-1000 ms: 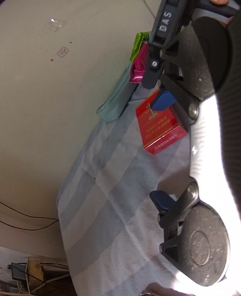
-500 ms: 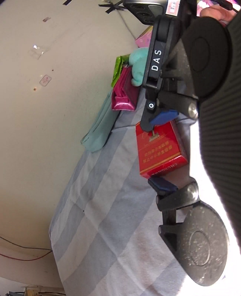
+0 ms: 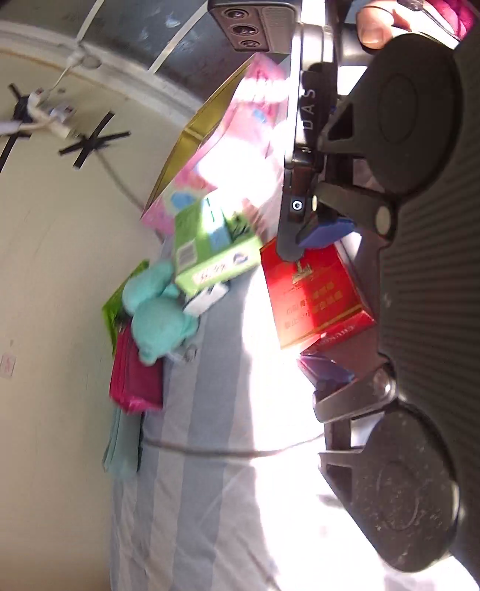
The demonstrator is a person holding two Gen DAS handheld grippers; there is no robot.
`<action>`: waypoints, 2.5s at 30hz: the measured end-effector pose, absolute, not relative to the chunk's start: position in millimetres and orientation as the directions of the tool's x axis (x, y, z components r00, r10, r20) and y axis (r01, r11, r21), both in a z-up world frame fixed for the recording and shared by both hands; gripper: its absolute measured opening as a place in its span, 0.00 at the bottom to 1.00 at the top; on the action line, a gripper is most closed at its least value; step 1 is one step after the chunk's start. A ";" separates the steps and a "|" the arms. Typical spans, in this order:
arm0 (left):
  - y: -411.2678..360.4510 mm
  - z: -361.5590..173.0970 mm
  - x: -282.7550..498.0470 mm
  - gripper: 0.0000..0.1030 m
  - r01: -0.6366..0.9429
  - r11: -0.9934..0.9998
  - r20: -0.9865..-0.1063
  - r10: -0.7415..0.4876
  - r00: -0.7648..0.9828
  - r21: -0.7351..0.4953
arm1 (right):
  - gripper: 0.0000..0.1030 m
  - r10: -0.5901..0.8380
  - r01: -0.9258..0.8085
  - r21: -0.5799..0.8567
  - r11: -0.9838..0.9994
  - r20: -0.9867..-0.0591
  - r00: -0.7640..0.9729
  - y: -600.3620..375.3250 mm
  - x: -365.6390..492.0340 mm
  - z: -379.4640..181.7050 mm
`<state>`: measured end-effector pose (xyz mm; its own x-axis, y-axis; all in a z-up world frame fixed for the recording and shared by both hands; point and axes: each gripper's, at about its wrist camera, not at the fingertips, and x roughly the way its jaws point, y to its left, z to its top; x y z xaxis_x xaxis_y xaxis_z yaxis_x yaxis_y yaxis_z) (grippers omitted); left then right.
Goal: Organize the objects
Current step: 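Carry the red box into the pink tin and open the right gripper, then move the right gripper to the green tissue box and grasp it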
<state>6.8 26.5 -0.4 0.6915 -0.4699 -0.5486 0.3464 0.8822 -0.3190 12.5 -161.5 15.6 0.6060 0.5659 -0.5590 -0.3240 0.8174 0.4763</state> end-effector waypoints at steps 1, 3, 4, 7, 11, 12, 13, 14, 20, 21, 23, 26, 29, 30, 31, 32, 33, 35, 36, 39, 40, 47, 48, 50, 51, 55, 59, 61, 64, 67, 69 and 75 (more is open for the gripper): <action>10.8 -2.1 1.6 0.63 0.391 0.868 -0.552 -0.496 0.670 -0.306 | 0.34 0.544 -0.304 0.468 0.830 -0.557 0.628 -173.2 -1.2 15.8; -14.0 -3.6 -6.3 0.63 0.463 0.837 -0.556 -0.542 0.630 -0.291 | 0.34 0.502 -0.265 0.453 0.851 -0.551 0.667 -196.7 -25.4 15.9; -25.4 -4.0 -9.5 0.64 0.495 0.820 -0.556 -0.564 0.610 -0.289 | 0.34 0.479 -0.248 0.444 0.861 -0.548 0.686 -208.8 -35.4 16.6; -56.3 -4.7 -14.8 0.65 0.570 0.768 -0.566 -0.619 0.545 -0.291 | 0.37 0.425 -0.194 0.437 0.878 -0.526 0.737 -240.8 -61.4 17.6; -71.0 0.2 -21.4 0.72 0.604 0.754 -0.577 -0.622 0.529 -0.258 | 0.58 0.356 -0.152 0.409 0.900 -0.487 0.798 -268.2 -86.2 22.6; -69.0 2.2 -22.7 0.72 0.605 0.754 -0.571 -0.623 0.535 -0.255 | 0.59 0.340 -0.151 0.389 0.909 -0.480 0.808 -271.1 -90.8 23.9; -64.1 5.1 -23.5 0.73 0.603 0.754 -0.562 -0.626 0.541 -0.260 | 0.59 0.327 -0.155 0.364 0.918 -0.478 0.815 -273.1 -95.1 25.0; -59.2 6.8 -22.8 0.73 0.595 0.758 -0.556 -0.626 0.546 -0.269 | 0.59 0.317 -0.160 0.340 0.927 -0.477 0.820 -273.1 -98.9 25.8; -40.6 11.7 -12.9 0.71 0.536 0.750 -0.558 -0.654 0.510 -0.389 | 0.68 0.371 -0.303 0.215 0.928 -0.482 0.794 -263.3 -111.5 25.4; -44.6 10.8 -12.6 0.71 0.544 0.745 -0.565 -0.657 0.499 -0.387 | 0.68 0.374 -0.322 0.191 0.927 -0.492 0.786 -258.4 -110.5 24.3; -56.7 6.3 -11.7 0.68 0.561 0.743 -0.587 -0.652 0.480 -0.365 | 0.68 0.377 -0.350 0.154 0.924 -0.517 0.768 -250.8 -106.4 20.3; -77.5 -3.5 -8.1 0.60 0.586 0.741 -0.614 -0.638 0.465 -0.327 | 0.66 0.380 -0.389 0.108 0.915 -0.557 0.738 -240.8 -94.1 13.0; -94.5 9.0 -6.5 0.61 0.610 0.756 -0.631 -0.598 0.494 -0.239 | 0.66 0.343 -0.389 0.044 0.920 -0.570 0.746 -232.7 -84.9 10.0; -98.1 14.8 -4.4 0.61 0.619 0.753 -0.626 -0.599 0.500 -0.225 | 0.66 0.337 -0.382 0.038 0.923 -0.557 0.759 -234.8 -83.2 12.6; -103.2 24.9 0.8 0.61 0.633 0.745 -0.613 -0.606 0.507 -0.213 | 0.66 0.334 -0.374 0.036 0.927 -0.536 0.775 -239.1 -81.7 16.4; -108.4 34.6 5.8 0.61 0.645 0.736 -0.598 -0.617 0.512 -0.207 | 0.66 0.331 -0.365 0.035 0.930 -0.510 0.794 -245.5 -79.5 21.5; -115.2 44.3 10.5 0.61 0.656 0.728 -0.583 -0.626 0.518 -0.199 | 0.66 0.322 -0.350 0.032 0.936 -0.479 0.817 -251.7 -77.6 28.1; -132.4 61.5 19.5 0.63 0.678 0.714 -0.552 -0.640 0.534 -0.173 | 0.66 0.294 -0.318 0.010 0.948 -0.411 0.863 -264.4 -75.2 42.5; -141.4 67.9 23.8 0.64 0.686 0.710 -0.540 -0.645 0.542 -0.160 | 0.66 0.274 -0.298 -0.005 0.954 -0.378 0.884 -270.0 -73.2 49.0; -173.4 79.6 38.9 0.65 0.706 0.700 -0.509 -0.648 0.567 -0.106 | 0.66 0.217 -0.237 -0.025 0.971 -0.318 0.923 -287.2 -59.8 60.6; -185.9 80.9 46.4 0.66 0.707 0.701 -0.504 -0.645 0.574 -0.093 | 0.66 0.201 -0.216 -0.015 0.976 -0.309 0.930 -294.6 -51.0 63.0; -223.8 68.5 93.4 0.70 0.681 0.718 -0.526 -0.639 0.562 -0.143 | 0.67 0.158 -0.163 0.011 0.986 -0.338 0.928 -325.4 -0.4 52.6; -226.0 66.2 98.3 0.70 0.676 0.720 -0.531 -0.639 0.556 -0.158 | 0.68 0.153 -0.157 0.015 0.987 -0.343 0.927 -327.2 4.5 49.1; -232.5 59.8 104.8 0.71 0.661 0.735 -0.551 -0.618 0.561 -0.152 | 0.69 0.144 -0.146 0.021 0.989 -0.348 0.926 -329.4 11.5 43.9; -234.7 57.2 105.4 0.71 0.658 0.740 -0.554 -0.610 0.567 -0.142 | 0.70 0.145 -0.145 0.027 0.989 -0.350 0.926 -330.1 13.8 41.9; -241.6 48.5 102.1 0.71 0.639 0.764 -0.559 -0.571 0.601 -0.094 | 0.78 0.114 -0.108 0.037 0.993 -0.328 0.938 -336.0 14.5 36.3; -233.1 54.2 92.2 0.71 0.633 0.768 -0.536 -0.574 0.619 -0.093 | 0.78 0.121 -0.096 0.091 0.991 -0.328 0.937 -344.0 11.0 36.7; -225.2 58.7 83.3 0.72 0.627 0.776 -0.517 -0.567 0.642 -0.073 | 0.78 0.112 -0.087 0.089 0.992 -0.323 0.940 -341.8 4.2 37.5; -211.0 64.2 67.7 0.72 0.620 0.783 -0.491 -0.562 0.665 -0.057 | 0.78 0.106 -0.082 0.088 0.993 -0.315 0.943 -335.7 -8.0 40.3; -197.0 66.3 52.7 0.72 0.609 0.792 -0.476 -0.555 0.682 -0.051 | 0.78 0.104 -0.083 0.080 0.993 -0.301 0.948 -325.8 -21.7 42.9; -189.4 65.3 46.0 0.72 0.599 0.799 -0.475 -0.546 0.690 -0.049 | 0.78 0.095 -0.078 0.067 0.995 -0.301 0.949 -317.7 -30.7 43.7; -163.6 49.7 31.7 0.72 0.561 0.826 -0.506 -0.504 0.700 -0.046 | 0.78 0.112 -0.086 0.090 0.992 -0.347 0.931 -300.3 -47.6 38.0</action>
